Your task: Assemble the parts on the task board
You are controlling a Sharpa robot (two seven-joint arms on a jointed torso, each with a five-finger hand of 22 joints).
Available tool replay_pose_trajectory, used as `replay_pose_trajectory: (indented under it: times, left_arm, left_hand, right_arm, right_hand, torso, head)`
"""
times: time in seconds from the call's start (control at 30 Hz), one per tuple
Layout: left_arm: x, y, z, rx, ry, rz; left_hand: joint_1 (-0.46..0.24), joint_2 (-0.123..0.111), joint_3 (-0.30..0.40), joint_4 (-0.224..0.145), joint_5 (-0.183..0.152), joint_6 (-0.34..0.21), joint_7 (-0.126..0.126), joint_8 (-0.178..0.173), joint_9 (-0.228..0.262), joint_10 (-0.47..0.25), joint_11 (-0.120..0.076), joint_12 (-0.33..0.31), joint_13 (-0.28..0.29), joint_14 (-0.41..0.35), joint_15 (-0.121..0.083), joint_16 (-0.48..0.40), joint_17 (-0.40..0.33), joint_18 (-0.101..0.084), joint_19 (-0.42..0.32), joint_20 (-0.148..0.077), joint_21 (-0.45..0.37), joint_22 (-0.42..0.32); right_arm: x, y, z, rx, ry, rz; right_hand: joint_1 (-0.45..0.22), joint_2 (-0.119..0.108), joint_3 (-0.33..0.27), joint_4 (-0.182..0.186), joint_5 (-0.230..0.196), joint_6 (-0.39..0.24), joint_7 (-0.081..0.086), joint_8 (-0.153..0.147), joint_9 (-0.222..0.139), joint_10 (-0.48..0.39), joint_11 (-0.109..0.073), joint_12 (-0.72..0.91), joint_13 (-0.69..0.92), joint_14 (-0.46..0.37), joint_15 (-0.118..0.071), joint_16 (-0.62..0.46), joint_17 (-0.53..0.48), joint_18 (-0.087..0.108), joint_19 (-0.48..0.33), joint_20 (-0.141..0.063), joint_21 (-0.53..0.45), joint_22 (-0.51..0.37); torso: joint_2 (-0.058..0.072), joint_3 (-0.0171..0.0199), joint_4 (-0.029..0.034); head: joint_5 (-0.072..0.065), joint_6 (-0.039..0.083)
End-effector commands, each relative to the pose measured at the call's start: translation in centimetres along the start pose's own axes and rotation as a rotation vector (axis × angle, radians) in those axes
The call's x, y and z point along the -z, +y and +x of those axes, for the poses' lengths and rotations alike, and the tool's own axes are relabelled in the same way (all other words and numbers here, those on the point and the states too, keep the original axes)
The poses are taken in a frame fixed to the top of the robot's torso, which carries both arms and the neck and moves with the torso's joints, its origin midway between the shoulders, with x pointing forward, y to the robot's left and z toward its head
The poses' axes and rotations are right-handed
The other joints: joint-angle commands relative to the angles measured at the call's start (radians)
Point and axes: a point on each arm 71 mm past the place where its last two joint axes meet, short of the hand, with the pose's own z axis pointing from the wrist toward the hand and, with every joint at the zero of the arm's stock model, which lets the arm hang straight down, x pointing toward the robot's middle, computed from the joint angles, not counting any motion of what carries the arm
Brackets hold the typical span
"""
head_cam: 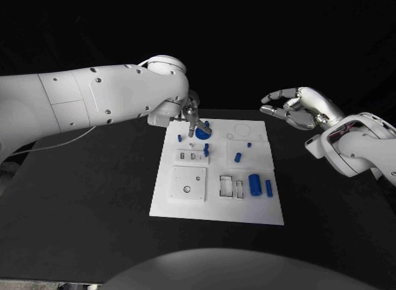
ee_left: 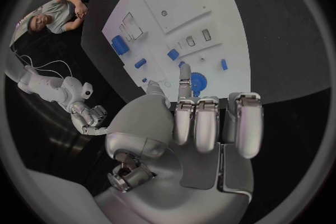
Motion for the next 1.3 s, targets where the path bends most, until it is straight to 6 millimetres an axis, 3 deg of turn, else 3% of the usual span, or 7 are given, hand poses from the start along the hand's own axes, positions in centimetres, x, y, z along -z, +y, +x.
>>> replay_pose_trajectory:
  times: [0.03, 0.33, 0.5, 0.6, 0.77, 0.9, 1.3]
  left_arm:
    - [-0.2, -0.1, 0.5, 0.020, 0.132, -0.039]
    - [-0.6, -0.4, 0.4, 0.054, 0.187, -0.030]
    - [-0.9, -0.5, 0.4, 0.100, 0.179, -0.006]
    - [-0.9, -0.7, 0.4, 0.114, 0.173, 0.008]
    - [-1.1, -0.9, 0.5, 0.119, 0.175, 0.015]
    - [-1.3, -0.9, 0.5, 0.120, 0.178, 0.010]
    - [-2.6, -1.7, 0.4, 0.078, 0.155, -0.060]
  left_hand:
    - [0.012, -0.006, 0.000, -0.007, 0.003, -0.080, 0.030, -0.067, -0.030, 0.105, 0.028, 0.002, 0.262, 0.106, 0.025, 0.002, 0.263, -0.007, 0.075, 0.021, -0.007, 0.230]
    - [0.028, -0.018, 0.005, -0.010, -0.029, -0.106, 0.057, -0.131, -0.064, 0.105, 0.053, 0.002, 0.262, 0.106, 0.053, 0.002, 0.263, 0.000, 0.048, 0.054, -0.019, 0.202]
    - [0.057, -0.031, 0.018, -0.022, -0.071, -0.413, 0.119, -0.259, -0.131, 0.105, 0.100, 0.002, 0.262, 0.106, 0.095, 0.002, 0.263, 0.012, -0.003, 0.086, -0.043, 0.154]
    - [0.060, -0.033, 0.027, -0.018, -0.074, -0.574, 0.006, -0.262, -0.139, 0.105, 0.032, 0.002, 0.262, 0.106, 0.050, 0.002, 0.263, 0.019, -0.021, 0.066, -0.053, 0.140]
    - [0.033, -0.027, 0.025, -0.003, -0.081, -0.323, 0.020, -0.193, -0.105, 0.105, 0.014, 0.002, 0.262, 0.106, 0.026, 0.002, 0.263, 0.017, -0.015, 0.038, -0.050, 0.149]
    - [-0.011, -0.020, 0.010, 0.000, -0.082, -0.190, 0.066, -0.135, -0.081, 0.105, 0.050, 0.002, 0.262, 0.106, 0.048, 0.002, 0.263, 0.011, 0.005, 0.046, -0.042, 0.168]
    - [-0.007, 0.002, 0.016, -0.006, -0.041, -0.034, 0.039, -0.078, -0.031, 0.105, 0.037, 0.002, 0.262, 0.106, 0.044, 0.002, 0.263, 0.007, 0.026, 0.053, -0.034, 0.188]
  right_arm:
    - [-0.2, -0.1, 0.4, 0.006, 0.038, 0.015]
    - [-0.3, -0.6, 0.8, 0.010, 0.071, 0.042]
    - [-0.3, -0.9, 1.0, 0.016, 0.087, 0.056]
    - [-0.2, -1.0, 1.0, 0.020, 0.093, 0.062]
    - [-0.1, -1.2, 1.0, 0.023, 0.099, 0.073]
    - [-0.1, -1.3, 1.1, 0.024, 0.107, 0.081]
    - [-0.1, -1.4, 1.2, 0.025, 0.125, 0.092]
  right_hand:
    - [0.017, 0.004, -0.008, -0.002, 0.011, 0.002, 0.002, 0.000, -0.003, 0.108, 0.007, 0.004, 0.263, 0.105, 0.008, 0.003, 0.263, -0.012, 0.101, 0.008, 0.000, 0.261]
    - [0.039, 0.006, -0.010, -0.005, 0.018, -0.003, 0.003, -0.003, -0.007, 0.108, 0.008, 0.004, 0.263, 0.105, 0.009, 0.003, 0.263, -0.011, 0.096, 0.009, -0.005, 0.259]
    - [0.048, 0.008, -0.011, -0.005, 0.019, 0.002, 0.004, -0.001, -0.007, 0.108, 0.009, 0.004, 0.263, 0.105, 0.010, 0.003, 0.263, -0.012, 0.099, 0.010, -0.002, 0.261]
    - [0.052, 0.009, -0.012, -0.005, 0.020, 0.006, 0.004, 0.001, -0.007, 0.108, 0.010, 0.004, 0.263, 0.105, 0.010, 0.003, 0.263, -0.012, 0.099, 0.010, -0.002, 0.261]
    - [0.059, 0.010, -0.012, -0.006, 0.021, 0.010, 0.005, 0.003, -0.007, 0.108, 0.010, 0.004, 0.263, 0.105, 0.011, 0.003, 0.263, -0.012, 0.099, 0.011, -0.001, 0.261]
    - [0.069, 0.012, -0.012, -0.008, 0.025, 0.014, 0.005, 0.005, -0.008, 0.108, 0.011, 0.004, 0.263, 0.105, 0.011, 0.003, 0.263, -0.012, 0.100, 0.011, -0.001, 0.261]
    - [0.091, 0.016, -0.016, -0.007, 0.050, 0.024, 0.004, 0.009, -0.009, 0.108, 0.012, 0.004, 0.263, 0.105, 0.012, 0.003, 0.263, -0.012, 0.099, 0.012, -0.002, 0.261]
  torso:
    - [-0.003, -0.0030, -0.0006]
    - [-0.005, -0.0019, 0.0014]
    - [-0.007, -0.0041, -0.0022]
    - [-0.009, -0.0054, 0.0010]
    - [-0.011, -0.0030, 0.0000]
    - [-0.011, -0.0030, -0.0011]
    - [-0.012, -0.0040, 0.0004]
  head:
    - [0.004, 0.000]
    - [0.009, 0.000]
    - [0.012, 0.000]
    - [0.006, 0.000]
    - [0.008, 0.000]
    - [0.009, 0.000]
    - [0.006, 0.000]
